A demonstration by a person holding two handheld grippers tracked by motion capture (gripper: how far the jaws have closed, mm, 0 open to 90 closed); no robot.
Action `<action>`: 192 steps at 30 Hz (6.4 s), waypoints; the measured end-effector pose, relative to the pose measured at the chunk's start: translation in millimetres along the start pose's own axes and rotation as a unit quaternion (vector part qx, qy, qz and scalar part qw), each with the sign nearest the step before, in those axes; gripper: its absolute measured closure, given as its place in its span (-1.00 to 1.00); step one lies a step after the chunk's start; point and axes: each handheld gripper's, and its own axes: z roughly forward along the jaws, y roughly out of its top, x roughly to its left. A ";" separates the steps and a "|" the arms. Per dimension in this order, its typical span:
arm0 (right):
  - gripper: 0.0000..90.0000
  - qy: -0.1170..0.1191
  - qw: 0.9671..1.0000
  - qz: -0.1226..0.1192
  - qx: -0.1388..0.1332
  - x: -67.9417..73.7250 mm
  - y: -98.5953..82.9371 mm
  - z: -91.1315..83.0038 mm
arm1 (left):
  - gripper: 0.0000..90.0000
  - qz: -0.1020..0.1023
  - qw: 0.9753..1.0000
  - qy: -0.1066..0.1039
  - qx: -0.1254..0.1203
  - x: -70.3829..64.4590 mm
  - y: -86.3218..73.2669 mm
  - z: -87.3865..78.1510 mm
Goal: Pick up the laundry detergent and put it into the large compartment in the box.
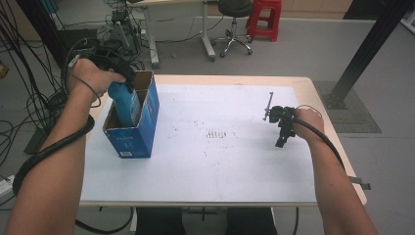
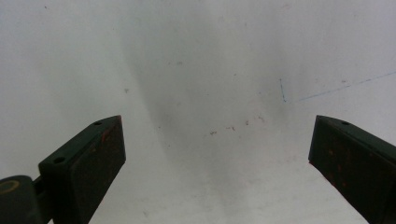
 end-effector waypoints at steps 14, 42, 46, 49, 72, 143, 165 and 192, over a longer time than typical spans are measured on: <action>-0.92 0.000 1.000 0.000 -0.001 1.1 0.8 0.5 | -0.17 -0.007 1.000 0.001 0.008 2.0 -4.1 29.5; -0.92 0.001 1.000 -0.001 -0.001 0.5 4.2 0.3 | -0.17 -0.006 0.999 0.000 0.035 0.3 -1.0 73.9; -0.92 0.002 1.000 0.000 0.001 0.6 3.7 0.9 | -0.17 -0.005 0.999 0.004 0.041 -1.5 0.7 78.3; -0.92 0.002 1.000 0.001 0.001 0.6 2.9 1.4 | -0.17 -0.005 0.999 0.004 0.045 -1.9 1.5 81.9; -0.92 0.005 1.000 0.002 0.000 -0.4 4.3 6.6 | -0.17 -0.006 0.999 0.002 0.051 -3.1 4.0 87.8; -0.92 0.005 1.000 -0.002 0.000 -0.7 6.2 6.2 | -0.17 -0.007 0.999 0.002 0.053 -3.7 5.0 88.8; -0.92 0.004 1.000 0.000 -0.001 -0.6 5.7 5.9 | -0.17 -0.007 0.999 0.002 0.054 -4.2 5.5 89.0; -0.92 0.008 1.000 0.005 0.002 -2.1 6.1 7.7 | -0.37 -0.014 0.998 0.010 0.060 -6.8 9.0 86.8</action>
